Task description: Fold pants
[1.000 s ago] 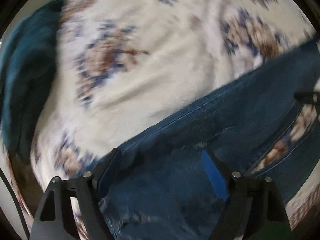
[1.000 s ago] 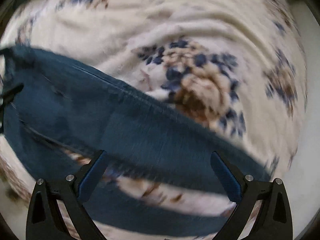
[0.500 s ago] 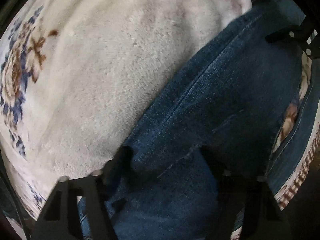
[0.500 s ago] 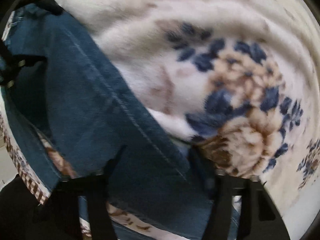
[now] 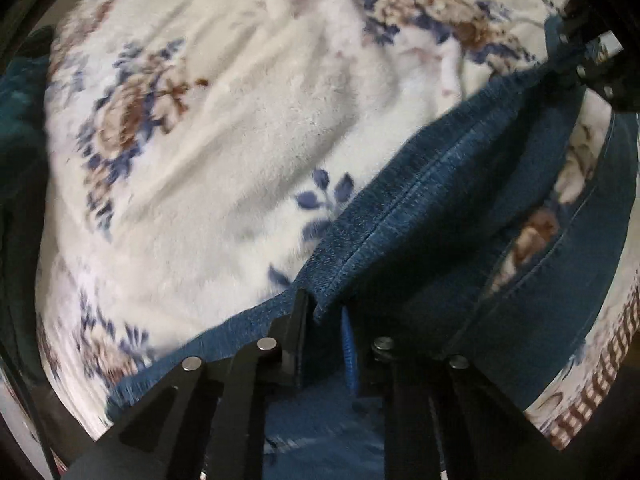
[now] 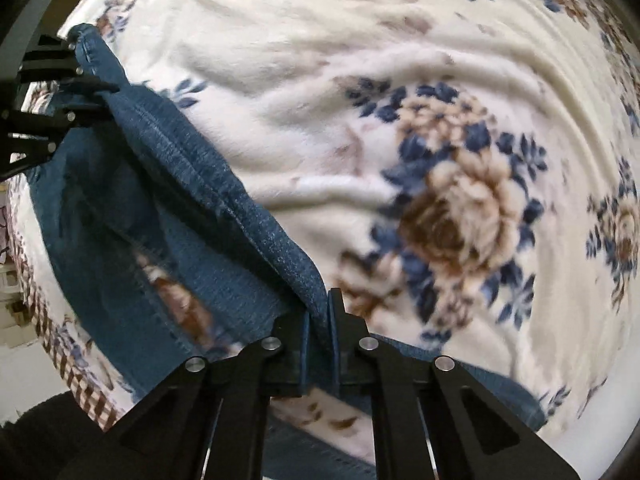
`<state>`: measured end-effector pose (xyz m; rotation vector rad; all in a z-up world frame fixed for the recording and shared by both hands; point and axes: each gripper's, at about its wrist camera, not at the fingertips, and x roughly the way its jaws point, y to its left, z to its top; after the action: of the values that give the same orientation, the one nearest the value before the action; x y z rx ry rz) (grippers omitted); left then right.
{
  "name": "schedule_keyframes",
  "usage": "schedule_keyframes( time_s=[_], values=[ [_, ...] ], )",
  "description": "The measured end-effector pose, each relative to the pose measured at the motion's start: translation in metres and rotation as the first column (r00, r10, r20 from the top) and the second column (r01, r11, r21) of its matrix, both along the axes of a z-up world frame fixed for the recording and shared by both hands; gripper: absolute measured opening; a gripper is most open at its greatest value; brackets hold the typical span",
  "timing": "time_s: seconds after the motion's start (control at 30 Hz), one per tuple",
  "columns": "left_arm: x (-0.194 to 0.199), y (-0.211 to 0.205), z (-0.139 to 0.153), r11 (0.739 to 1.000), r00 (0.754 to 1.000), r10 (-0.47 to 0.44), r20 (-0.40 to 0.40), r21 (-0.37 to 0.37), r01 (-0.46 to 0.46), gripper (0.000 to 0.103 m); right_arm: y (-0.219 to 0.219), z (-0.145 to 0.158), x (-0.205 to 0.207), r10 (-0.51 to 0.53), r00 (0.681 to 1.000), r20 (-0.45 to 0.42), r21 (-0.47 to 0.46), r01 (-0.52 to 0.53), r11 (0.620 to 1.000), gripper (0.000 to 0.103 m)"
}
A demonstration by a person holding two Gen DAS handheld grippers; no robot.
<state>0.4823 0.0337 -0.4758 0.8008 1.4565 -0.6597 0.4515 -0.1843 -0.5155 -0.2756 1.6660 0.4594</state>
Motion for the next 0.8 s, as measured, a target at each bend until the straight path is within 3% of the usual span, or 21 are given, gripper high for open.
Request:
schedule_keyframes(
  time_s=[0.1,0.2,0.3,0.43,0.47,0.53,0.63,0.8],
  values=[
    [-0.026,0.012,0.023,0.997,0.997,0.064,0.034,-0.037,-0.063,0.012,-0.005,0.024,-0.028,-0.007,0.999,0.048,0.011,0.006,1.0,0.009],
    [-0.084,0.021,0.013,0.981,0.985,0.169,0.034,-0.104,-0.165,0.012,0.004,0.042,-0.053,-0.082,0.993,0.079,0.055,0.078,0.995,0.009],
    [-0.137,0.04,-0.003,0.939,0.95,0.313,-0.021,-0.141,-0.312,0.012,0.008,0.041,-0.101,-0.181,0.981,0.064,0.102,0.174,0.979,0.009],
    [-0.185,0.06,-0.036,0.88,0.887,0.457,-0.063,-0.116,-0.461,0.012,0.023,0.002,-0.177,-0.357,0.934,-0.029,0.109,0.358,0.927,0.01],
    [-0.192,0.063,-0.047,0.848,0.855,0.512,-0.083,-0.108,-0.519,0.012,0.024,-0.016,-0.19,-0.389,0.92,-0.053,0.096,0.393,0.915,0.011],
    [-0.196,0.066,-0.06,0.809,0.815,0.572,-0.091,-0.105,-0.579,0.012,0.022,-0.032,-0.204,-0.454,0.888,-0.073,0.077,0.459,0.885,0.012],
    [-0.195,0.064,-0.069,0.782,0.79,0.608,-0.079,-0.111,-0.613,0.012,0.019,-0.045,-0.205,-0.509,0.858,-0.072,0.058,0.513,0.856,0.012],
    [-0.196,0.058,-0.048,0.747,0.753,0.657,-0.036,-0.099,-0.657,0.014,0.034,-0.048,-0.201,-0.484,0.872,-0.075,0.017,0.487,0.873,0.015]
  ],
)
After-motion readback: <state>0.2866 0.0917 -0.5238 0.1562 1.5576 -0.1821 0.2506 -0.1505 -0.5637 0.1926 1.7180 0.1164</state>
